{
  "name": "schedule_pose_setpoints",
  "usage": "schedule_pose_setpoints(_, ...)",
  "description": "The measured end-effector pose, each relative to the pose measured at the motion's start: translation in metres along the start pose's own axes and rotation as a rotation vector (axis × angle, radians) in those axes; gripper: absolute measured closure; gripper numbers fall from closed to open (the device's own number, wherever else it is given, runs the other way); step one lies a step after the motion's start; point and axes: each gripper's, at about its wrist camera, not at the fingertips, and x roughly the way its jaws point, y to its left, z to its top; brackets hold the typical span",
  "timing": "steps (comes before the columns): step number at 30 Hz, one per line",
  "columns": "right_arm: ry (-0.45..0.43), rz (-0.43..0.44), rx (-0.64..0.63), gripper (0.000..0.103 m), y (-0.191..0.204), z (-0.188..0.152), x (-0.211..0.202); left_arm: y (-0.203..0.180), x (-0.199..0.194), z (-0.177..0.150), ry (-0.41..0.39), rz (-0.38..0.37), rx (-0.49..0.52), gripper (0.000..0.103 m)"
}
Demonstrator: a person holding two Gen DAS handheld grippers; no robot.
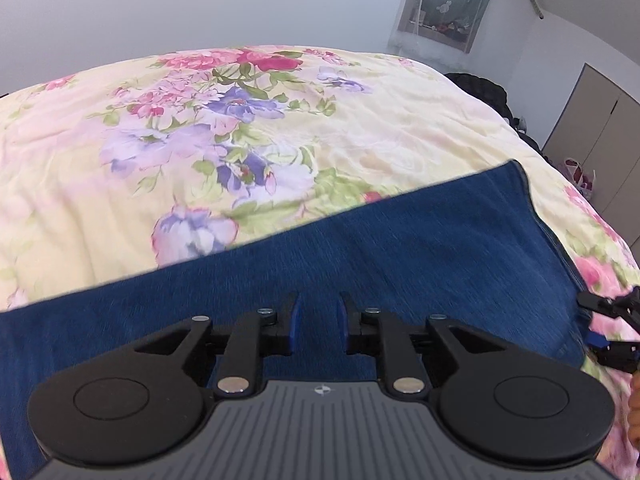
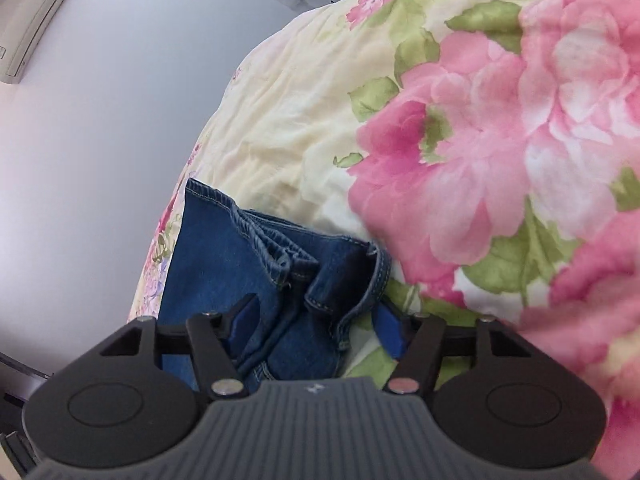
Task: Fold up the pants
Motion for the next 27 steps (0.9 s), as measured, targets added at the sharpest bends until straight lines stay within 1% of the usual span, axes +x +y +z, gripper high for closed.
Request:
schedule_pose_setpoints(2, -0.007, 0.014, 0.001, 0.046, 0.000, 0.000, 0.006, 0.003, 0.016, 0.009, 0.004, -0.003, -0.012, 0.082)
schedule_pose_setpoints(3, -0.011, 0.017, -0.003, 0.048, 0.002, 0.001, 0.006, 0.004, 0.025, 0.013, 0.007, 0.005, -0.011, 0.082)
schedule_pose_setpoints(7, -0.033, 0.023, -0.024, 0.065, -0.001, 0.001, 0.011, 0.005, 0.056, 0.016, 0.062, 0.017, -0.004, 0.083)
schedule_pose_setpoints(11, -0.041, 0.025, -0.052, 0.077, 0.004, -0.002, 0.013, 0.004, 0.061, 0.015, 0.064, 0.025, 0.018, 0.083)
schedule_pose_setpoints(13, -0.046, 0.035, -0.056, 0.083, 0.007, 0.000, 0.014, 0.003, 0.053, 0.019, 0.065, 0.030, 0.015, 0.083)
schedule_pose_setpoints(15, -0.054, 0.038, -0.068, 0.085, 0.015, 0.003, 0.007, -0.003, 0.039, 0.019, 0.054, 0.033, 0.033, 0.084)
schedule_pose_setpoints(17, -0.063, 0.050, -0.083, 0.085, 0.023, 0.006, 0.000, -0.013, 0.022, 0.011, 0.039, 0.021, 0.081, 0.084)
schedule_pose_setpoints(20, -0.076, 0.061, -0.120, 0.086, 0.041, 0.011, -0.009, -0.027, -0.008, -0.009, 0.031, -0.005, 0.141, 0.084)
schedule_pose_setpoints(23, -0.084, 0.054, -0.175, 0.086, 0.062, 0.014, -0.019, -0.035, -0.033, -0.034, 0.032, -0.046, 0.157, 0.085)
schedule_pose_setpoints(25, -0.087, 0.045, -0.209, 0.086, 0.074, 0.014, -0.022, -0.039, -0.043, -0.049, 0.042, -0.062, 0.151, 0.086)
schedule_pose_setpoints(27, -0.092, 0.042, -0.236, 0.086, 0.083, 0.013, -0.026, -0.044, -0.043, -0.061, 0.072, -0.080, 0.153, 0.087)
